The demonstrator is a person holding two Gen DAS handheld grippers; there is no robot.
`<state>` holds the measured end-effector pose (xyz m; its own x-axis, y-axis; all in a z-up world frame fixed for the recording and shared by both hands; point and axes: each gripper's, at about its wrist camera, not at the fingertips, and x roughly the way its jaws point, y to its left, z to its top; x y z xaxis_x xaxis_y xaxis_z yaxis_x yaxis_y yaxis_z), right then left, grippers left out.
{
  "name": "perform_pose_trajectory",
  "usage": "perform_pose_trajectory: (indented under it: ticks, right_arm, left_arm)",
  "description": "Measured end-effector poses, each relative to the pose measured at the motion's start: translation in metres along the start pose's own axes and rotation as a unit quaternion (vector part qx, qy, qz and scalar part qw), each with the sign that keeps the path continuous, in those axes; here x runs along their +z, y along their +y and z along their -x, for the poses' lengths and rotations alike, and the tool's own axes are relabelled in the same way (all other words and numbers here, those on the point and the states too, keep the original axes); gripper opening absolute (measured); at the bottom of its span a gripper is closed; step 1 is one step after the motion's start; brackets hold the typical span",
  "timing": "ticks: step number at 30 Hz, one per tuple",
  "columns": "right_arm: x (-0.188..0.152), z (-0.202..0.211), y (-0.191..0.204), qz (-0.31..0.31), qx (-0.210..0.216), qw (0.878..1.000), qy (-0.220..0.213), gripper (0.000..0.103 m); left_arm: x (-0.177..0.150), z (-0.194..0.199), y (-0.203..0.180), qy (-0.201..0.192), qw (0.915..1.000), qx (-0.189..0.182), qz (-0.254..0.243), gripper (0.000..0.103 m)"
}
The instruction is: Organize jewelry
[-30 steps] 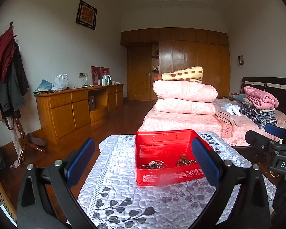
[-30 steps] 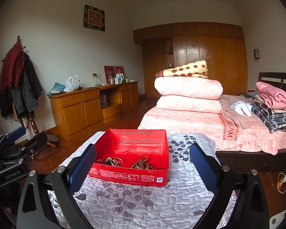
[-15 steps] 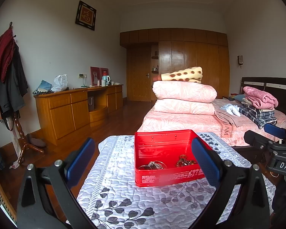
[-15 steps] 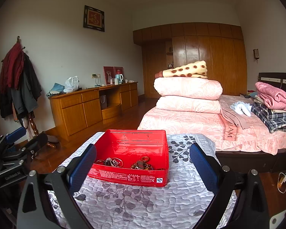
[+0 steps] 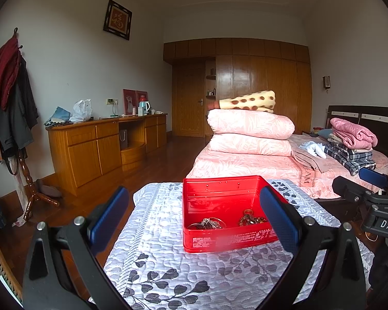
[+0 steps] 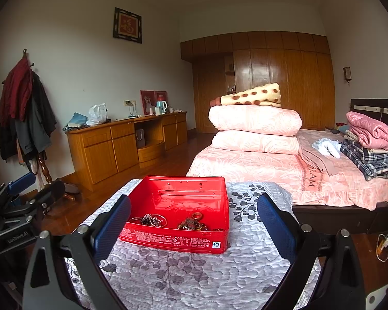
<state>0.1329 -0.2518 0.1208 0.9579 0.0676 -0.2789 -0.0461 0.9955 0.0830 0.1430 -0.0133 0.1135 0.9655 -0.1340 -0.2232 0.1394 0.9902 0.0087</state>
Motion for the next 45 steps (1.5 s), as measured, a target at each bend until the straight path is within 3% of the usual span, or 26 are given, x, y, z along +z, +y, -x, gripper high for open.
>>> perform_pose_trajectory:
  ticks: [45]
  right_arm:
    - [0.0003, -0.0002, 0.0002, 0.003, 0.001, 1.000, 0.000, 0.096]
  left_arm:
    - [-0.0010, -0.0018, 0.0006, 0.007, 0.9999, 0.002, 0.007, 0.098]
